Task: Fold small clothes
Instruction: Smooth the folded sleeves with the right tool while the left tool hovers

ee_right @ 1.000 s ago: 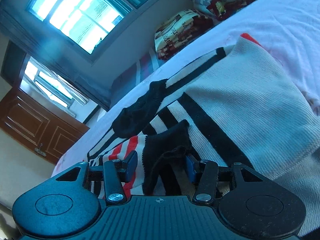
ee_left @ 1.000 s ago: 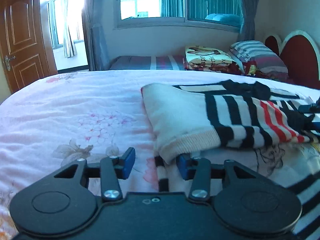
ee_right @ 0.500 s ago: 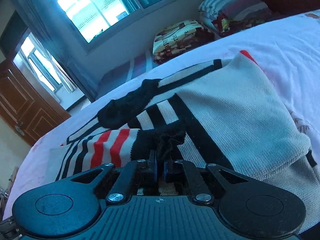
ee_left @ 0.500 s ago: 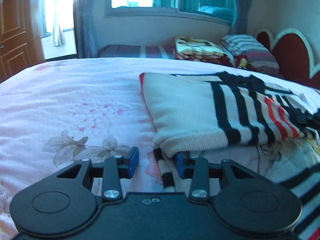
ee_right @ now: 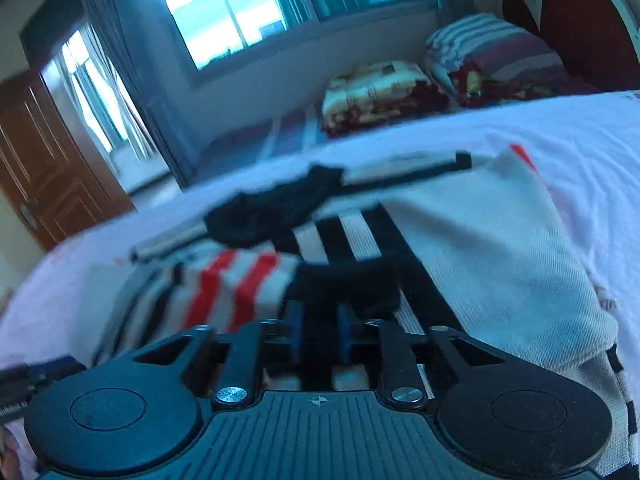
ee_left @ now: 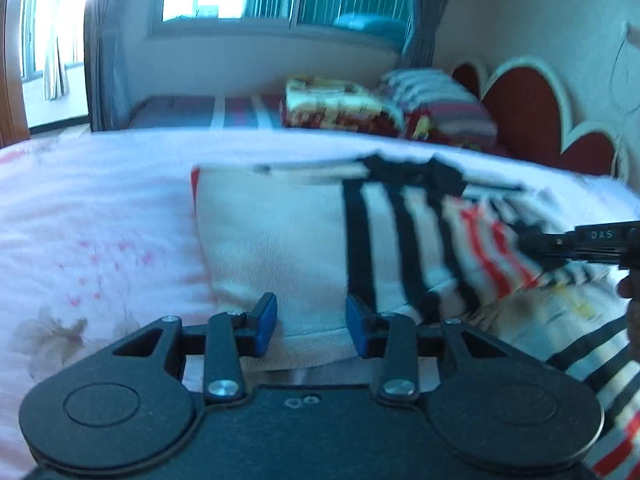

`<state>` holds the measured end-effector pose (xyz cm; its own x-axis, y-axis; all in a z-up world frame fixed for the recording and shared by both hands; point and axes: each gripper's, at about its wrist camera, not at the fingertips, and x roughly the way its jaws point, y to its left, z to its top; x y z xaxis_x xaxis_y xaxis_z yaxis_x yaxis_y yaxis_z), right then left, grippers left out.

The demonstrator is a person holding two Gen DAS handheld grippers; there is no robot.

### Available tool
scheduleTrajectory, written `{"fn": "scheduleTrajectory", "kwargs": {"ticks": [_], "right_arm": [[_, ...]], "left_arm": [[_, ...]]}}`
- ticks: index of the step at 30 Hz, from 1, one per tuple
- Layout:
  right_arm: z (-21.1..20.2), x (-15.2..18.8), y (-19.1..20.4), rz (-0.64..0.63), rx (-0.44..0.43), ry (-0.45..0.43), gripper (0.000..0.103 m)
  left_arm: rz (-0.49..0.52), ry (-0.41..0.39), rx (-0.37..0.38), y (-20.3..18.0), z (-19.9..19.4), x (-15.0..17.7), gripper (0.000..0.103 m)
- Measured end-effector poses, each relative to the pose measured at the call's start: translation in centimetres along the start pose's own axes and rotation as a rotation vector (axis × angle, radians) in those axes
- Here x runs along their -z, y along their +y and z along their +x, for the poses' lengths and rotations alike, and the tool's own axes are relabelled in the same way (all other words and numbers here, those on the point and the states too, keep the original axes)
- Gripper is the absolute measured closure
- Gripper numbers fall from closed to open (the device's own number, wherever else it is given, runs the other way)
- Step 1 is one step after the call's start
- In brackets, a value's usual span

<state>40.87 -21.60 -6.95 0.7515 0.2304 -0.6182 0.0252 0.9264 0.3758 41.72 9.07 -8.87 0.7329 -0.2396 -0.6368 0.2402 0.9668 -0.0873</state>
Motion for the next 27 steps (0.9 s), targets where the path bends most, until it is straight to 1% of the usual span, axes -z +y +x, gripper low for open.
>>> {"fn": "scheduleTrajectory", "kwargs": {"ticks": [2, 3, 4, 5, 7, 9, 11, 12, 15, 16, 17, 19, 20, 21, 22, 23, 24, 25, 26, 27], "right_arm": [[0.1, -0.1, -0.3, 0.015, -0.002, -0.001, 0.090], [-0.1, -0.4, -0.1, 0.022, -0.005, -0.009, 0.090], [-0.4, -0.7, 0.2, 0.013, -0.025, -0.035, 0.090], [-0.5, -1.1, 0.8, -0.009, -0.044, -0.056, 0.090], [0.4, -1.7, 2.5, -0.049, -0.079, -0.052, 0.090], [2.2, -2.2, 4.6, -0.077, -0.131, -0.035, 0.090], [4.2, -2.4, 6.7, -0.112, -0.158, -0.015, 0.090], [5.2, -2.4, 7.4, -0.118, -0.170, -0.004, 0.090], [8.6, -2.6, 9.3, -0.131, -0.178, 0.035, 0.090], [10.0, -2.6, 9.7, -0.133, -0.166, 0.053, 0.091], [10.7, -2.7, 9.9, -0.134, -0.155, 0.048, 0.091], [11.7, -2.9, 10.1, -0.127, -0.152, 0.047, 0.091], [11.8, -3.0, 10.1, -0.129, -0.150, 0.047, 0.090], [11.7, -3.2, 10.1, -0.127, -0.150, 0.050, 0.090], [11.0, -3.3, 10.1, -0.123, -0.160, 0.037, 0.090], [10.0, -3.3, 10.0, -0.123, -0.178, 0.007, 0.090], [9.3, -3.2, 10.1, -0.125, -0.190, -0.009, 0.090], [8.7, -3.0, 10.4, -0.127, -0.202, -0.004, 0.090], [8.4, -2.7, 10.6, -0.134, -0.211, 0.007, 0.090], [8.3, -2.3, 10.9, -0.147, -0.213, 0.018, 0.090]], "left_arm": [[0.023, -0.002, -0.004, -0.1, 0.1, 0.1, 0.066], [0.016, 0.004, -0.004, 0.0, 0.0, -0.3, 0.066], [0.002, -0.006, -0.001, 0.1, -0.2, -0.7, 0.066], [-0.009, -0.023, 0.005, 0.3, -0.3, -1.3, 0.063], [-0.005, -0.041, -0.007, 0.2, 0.4, -2.7, 0.062], [-0.008, -0.040, -0.022, 0.6, 2.0, -4.3, 0.062], [-0.021, -0.030, -0.016, 1.2, 4.0, -5.7, 0.062], [-0.023, -0.024, -0.026, 1.6, 5.0, -6.2, 0.062], [-0.033, 0.003, -0.072, 3.6, 7.8, -7.1, 0.060], [-0.054, 0.007, -0.068, 4.5, 8.4, -7.0, 0.059], [-0.083, -0.008, -0.047, 5.4, 8.4, -7.0, 0.058], [-0.106, -0.010, -0.041, 6.2, 8.4, -7.1, 0.058], [-0.103, -0.005, -0.049, 6.1, 8.1, -7.2, 0.060], [-0.099, -0.004, -0.073, 5.8, 7.4, -7.3, 0.062], [-0.093, -0.019, -0.088, 5.2, 6.5, -7.3, 0.062], [-0.096, -0.039, -0.079, 4.6, 5.5, -7.2, 0.060], [-0.097, -0.057, -0.054, 3.9, 4.7, -7.1, 0.059], [-0.087, -0.066, -0.036, 3.0, 4.2, -7.0, 0.059], [-0.080, -0.061, -0.025, 2.0, 4.0, -6.6, 0.059], [-0.076, -0.045, 0.002, 0.9, 4.1, -6.2, 0.059]]}}
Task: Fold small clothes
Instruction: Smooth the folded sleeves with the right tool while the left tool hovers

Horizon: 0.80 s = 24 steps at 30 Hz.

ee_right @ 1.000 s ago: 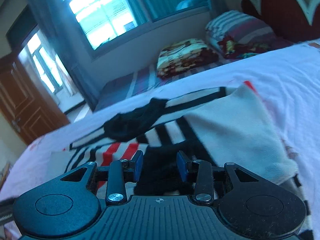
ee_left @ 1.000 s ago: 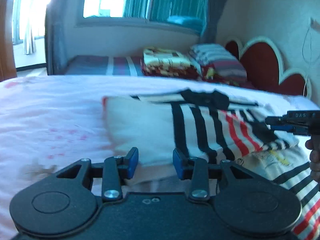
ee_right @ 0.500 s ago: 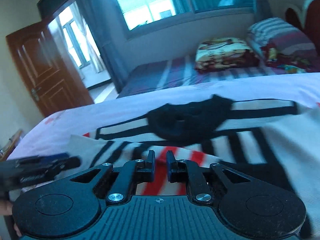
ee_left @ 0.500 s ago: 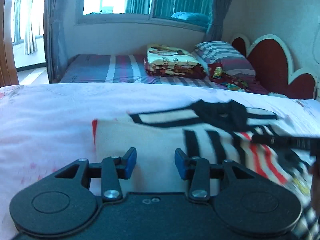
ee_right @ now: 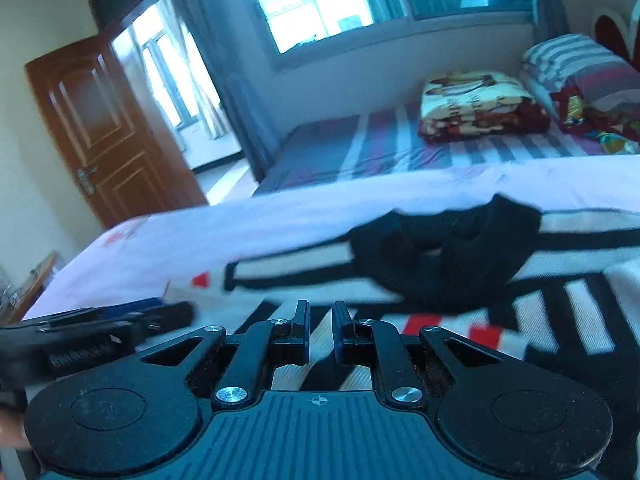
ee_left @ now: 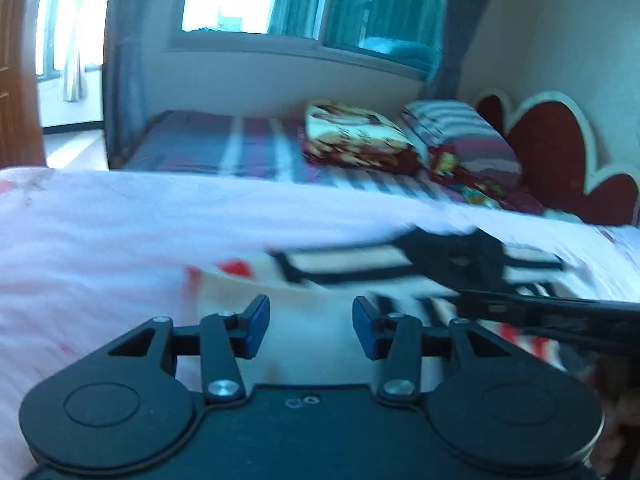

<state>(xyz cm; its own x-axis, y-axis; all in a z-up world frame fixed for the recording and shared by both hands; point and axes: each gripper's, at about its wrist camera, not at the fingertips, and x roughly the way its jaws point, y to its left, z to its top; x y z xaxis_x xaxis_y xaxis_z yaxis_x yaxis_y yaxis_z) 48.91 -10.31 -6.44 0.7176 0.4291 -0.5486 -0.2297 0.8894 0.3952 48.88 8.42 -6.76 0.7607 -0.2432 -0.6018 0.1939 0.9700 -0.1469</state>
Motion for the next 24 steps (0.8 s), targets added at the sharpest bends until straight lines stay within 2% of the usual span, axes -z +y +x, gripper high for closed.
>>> {"fn": "scheduleTrajectory", "kwargs": {"ticks": [2, 6, 8, 11, 12, 13, 17, 19, 21, 24], "right_arm": [[-0.1, 0.8, 0.5, -0.023, 0.008, 0.024, 0.090], [-0.6, 2.2, -0.4, -0.040, 0.047, 0.039, 0.091], [-1.7, 2.4, -1.5, -0.047, 0.118, 0.021, 0.091], [-3.9, 2.8, -4.5, -0.035, 0.237, 0.016, 0.091], [-4.7, 3.0, -5.7, -0.016, 0.252, 0.013, 0.095], [-5.4, 3.1, -7.0, 0.012, 0.260, 0.004, 0.103], [-6.7, 2.9, -9.4, 0.100, 0.210, -0.001, 0.103], [-7.6, 2.6, -9.0, 0.080, 0.237, -0.017, 0.103], [-8.7, 2.3, -9.0, 0.088, 0.213, -0.046, 0.103], [-8.8, 2.5, -9.0, 0.067, 0.195, -0.019, 0.103]], "left_arm": [[0.038, 0.025, 0.017, -2.0, 0.4, 1.2, 0.059], [0.121, 0.032, -0.042, -3.7, 1.1, 3.0, 0.055], [0.113, 0.031, -0.047, -3.1, 0.7, 3.2, 0.055], [0.156, 0.027, -0.077, -2.0, 0.0, 4.0, 0.055], [0.159, 0.027, -0.078, -1.7, -0.2, 4.1, 0.055], [0.165, 0.028, -0.086, -1.6, -0.4, 4.2, 0.055], [0.169, 0.037, -0.107, -2.0, -0.2, 3.8, 0.055], [0.145, 0.035, -0.123, -2.6, -0.8, 3.4, 0.058], [0.107, 0.019, -0.092, -3.2, -1.8, 3.3, 0.057], [0.103, 0.021, -0.066, -4.9, -1.8, 3.7, 0.056]]}}
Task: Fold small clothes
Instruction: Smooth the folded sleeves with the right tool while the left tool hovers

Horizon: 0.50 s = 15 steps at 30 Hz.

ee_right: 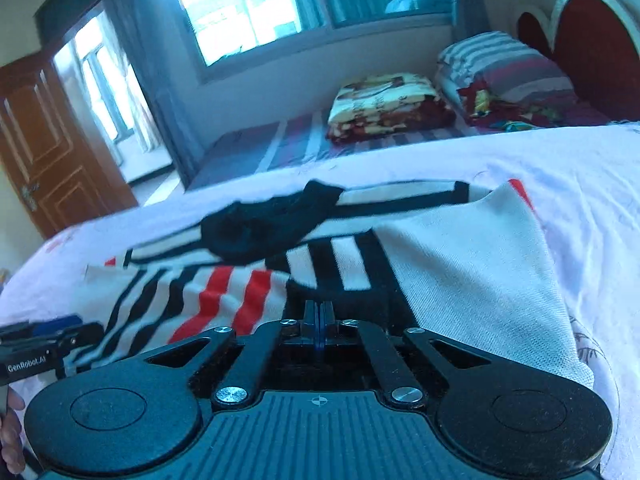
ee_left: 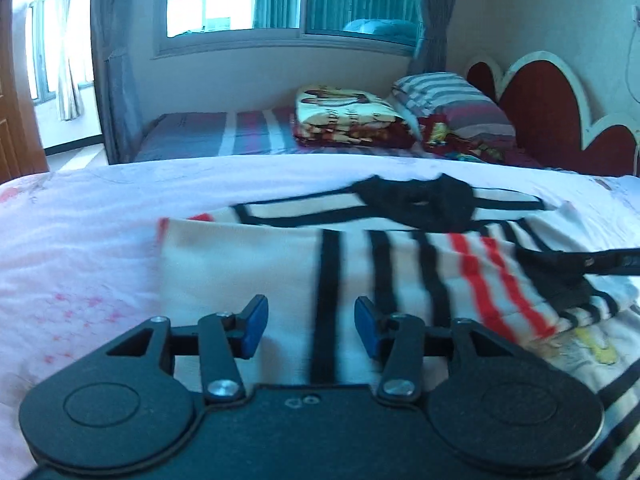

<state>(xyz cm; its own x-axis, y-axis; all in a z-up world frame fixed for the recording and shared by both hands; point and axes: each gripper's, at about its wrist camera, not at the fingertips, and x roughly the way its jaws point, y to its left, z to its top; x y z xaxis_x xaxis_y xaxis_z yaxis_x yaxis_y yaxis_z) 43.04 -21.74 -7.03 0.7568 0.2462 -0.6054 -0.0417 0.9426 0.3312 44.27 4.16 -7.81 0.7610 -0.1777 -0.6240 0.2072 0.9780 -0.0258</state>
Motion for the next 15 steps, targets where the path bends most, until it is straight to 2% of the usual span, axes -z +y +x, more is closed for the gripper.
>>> {"fn": "scheduleTrajectory", "kwargs": {"ticks": [3, 9, 15], "right_arm": [[0.4, 0.7, -0.6, -0.013, 0.004, 0.041, 0.103], [-0.2, 1.7, -2.2, -0.022, -0.043, 0.020, 0.103], [0.0, 1.6, -3.0, -0.041, -0.090, 0.023, 0.103]], "left_arm": [[0.027, 0.026, -0.008, -1.8, 0.7, 0.6, 0.056], [0.010, 0.021, -0.042, -2.0, 1.2, 1.4, 0.049], [0.009, 0.006, -0.095, -2.7, 1.1, 1.8, 0.046]]}}
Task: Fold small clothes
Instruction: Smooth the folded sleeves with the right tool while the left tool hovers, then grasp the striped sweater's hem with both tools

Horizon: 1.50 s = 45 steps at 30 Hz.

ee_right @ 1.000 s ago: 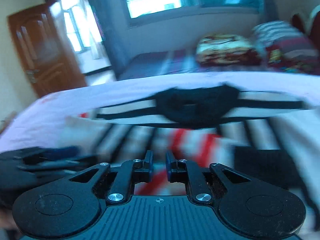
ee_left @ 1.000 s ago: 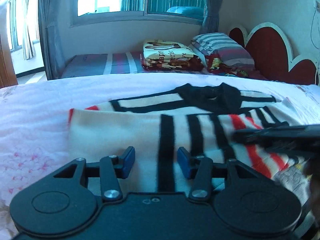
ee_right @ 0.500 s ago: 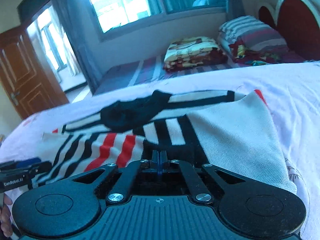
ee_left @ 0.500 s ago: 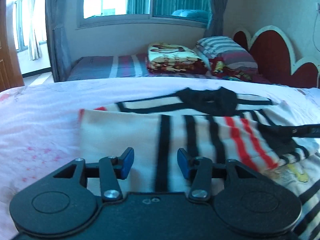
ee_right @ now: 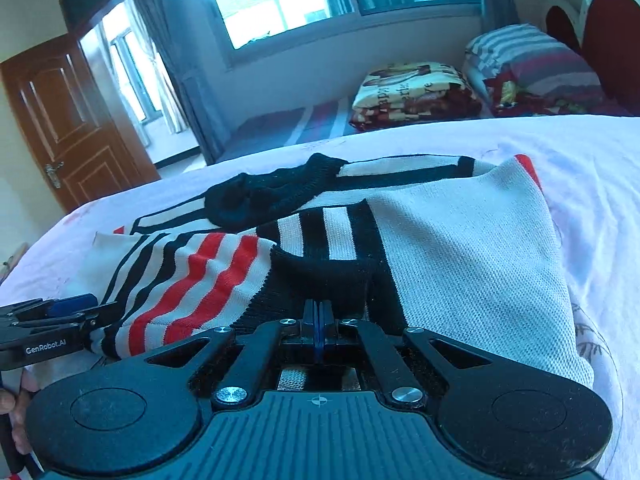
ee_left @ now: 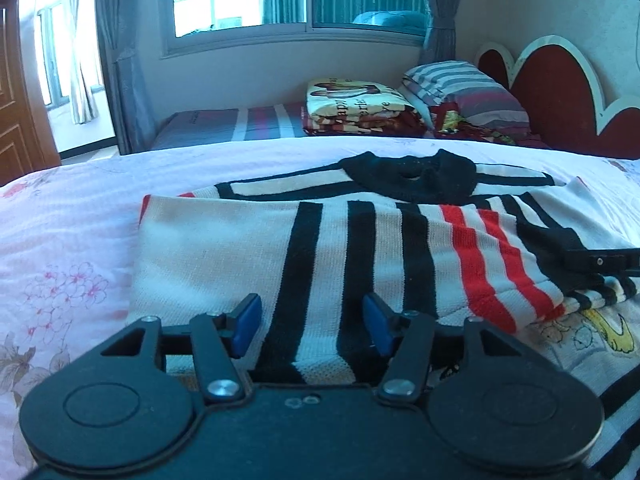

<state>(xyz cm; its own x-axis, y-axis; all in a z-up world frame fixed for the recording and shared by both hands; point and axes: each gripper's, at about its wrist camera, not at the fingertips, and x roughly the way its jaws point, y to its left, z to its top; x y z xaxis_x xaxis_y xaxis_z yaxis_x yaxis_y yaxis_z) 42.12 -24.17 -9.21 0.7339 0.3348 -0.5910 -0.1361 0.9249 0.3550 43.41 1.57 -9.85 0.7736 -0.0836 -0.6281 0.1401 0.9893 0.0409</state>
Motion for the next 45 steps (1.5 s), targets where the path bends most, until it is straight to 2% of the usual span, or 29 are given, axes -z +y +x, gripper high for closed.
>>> {"fn": "scheduleTrajectory", "kwargs": {"ticks": [9, 18, 19, 20, 21, 22, 23, 24, 28, 30, 31, 32, 33, 38, 42, 45], "right_arm": [[-0.1, 0.1, -0.2, -0.039, -0.022, -0.001, 0.103], [0.1, -0.2, 1.6, -0.132, 0.055, 0.019, 0.103], [-0.2, -0.4, 1.9, -0.134, 0.058, 0.026, 0.099], [-1.3, -0.5, 2.0, -0.127, 0.047, 0.010, 0.085], [-2.9, -0.4, 2.2, -0.126, 0.032, -0.036, 0.037], [-4.7, 0.0, 2.4, -0.128, 0.030, -0.094, 0.016], [-6.3, 0.5, 2.6, -0.131, 0.030, -0.118, 0.017], [-7.4, 0.9, 2.6, -0.120, 0.029, -0.096, 0.017], [-12.3, 4.1, 1.3, -0.006, 0.028, -0.031, 0.027], [-14.9, 6.3, 0.3, 0.068, 0.027, -0.006, 0.031], [-16.2, 7.4, 0.0, 0.096, 0.036, 0.004, 0.036], [-17.7, 8.5, -0.3, 0.123, 0.047, 0.021, 0.041], [-18.8, 9.6, -0.6, 0.147, 0.057, 0.033, 0.042], [-24.3, 14.3, -1.9, 0.280, 0.082, 0.069, 0.042], [-26.6, 17.0, -2.7, 0.425, 0.006, 0.101, 0.042], [-27.2, 18.2, -1.9, 0.446, -0.047, 0.116, 0.042]], "left_arm": [[0.016, -0.004, -0.037, -0.6, -0.2, 0.2, 0.044], [0.031, 0.013, -0.029, -0.3, -0.4, -0.3, 0.039], [0.027, 0.027, -0.037, -0.1, -1.0, -0.8, 0.039], [0.022, 0.005, -0.040, 0.1, -2.6, -1.1, 0.039], [0.022, -0.059, -0.022, 0.5, -4.8, -1.0, 0.036], [0.022, -0.112, -0.008, 1.0, -6.9, -0.6, 0.033], [0.019, -0.129, -0.004, 1.5, -8.7, 0.0, 0.030], [0.015, -0.116, 0.002, 2.2, -10.0, 0.8, 0.030], [-0.061, 0.037, 0.043, 6.0, -14.0, 6.2, 0.033], [-0.138, 0.079, 0.073, 8.1, -16.3, 9.3, 0.037], [-0.182, 0.102, 0.095, 8.9, -17.5, 10.8, 0.046], [-0.224, 0.130, 0.125, 9.5, -18.6, 12.2, 0.057], [-0.258, 0.151, 0.153, 10.1, -19.6, 13.5, 0.059], [-0.395, 0.208, 0.338, 10.8, -22.9, 16.9, 0.059], [-0.527, 0.264, 0.494, 10.0, -22.5, 18.8, 0.059], [-0.580, 0.267, 0.552, 9.2, -22.1, 19.7, 0.059]]}}
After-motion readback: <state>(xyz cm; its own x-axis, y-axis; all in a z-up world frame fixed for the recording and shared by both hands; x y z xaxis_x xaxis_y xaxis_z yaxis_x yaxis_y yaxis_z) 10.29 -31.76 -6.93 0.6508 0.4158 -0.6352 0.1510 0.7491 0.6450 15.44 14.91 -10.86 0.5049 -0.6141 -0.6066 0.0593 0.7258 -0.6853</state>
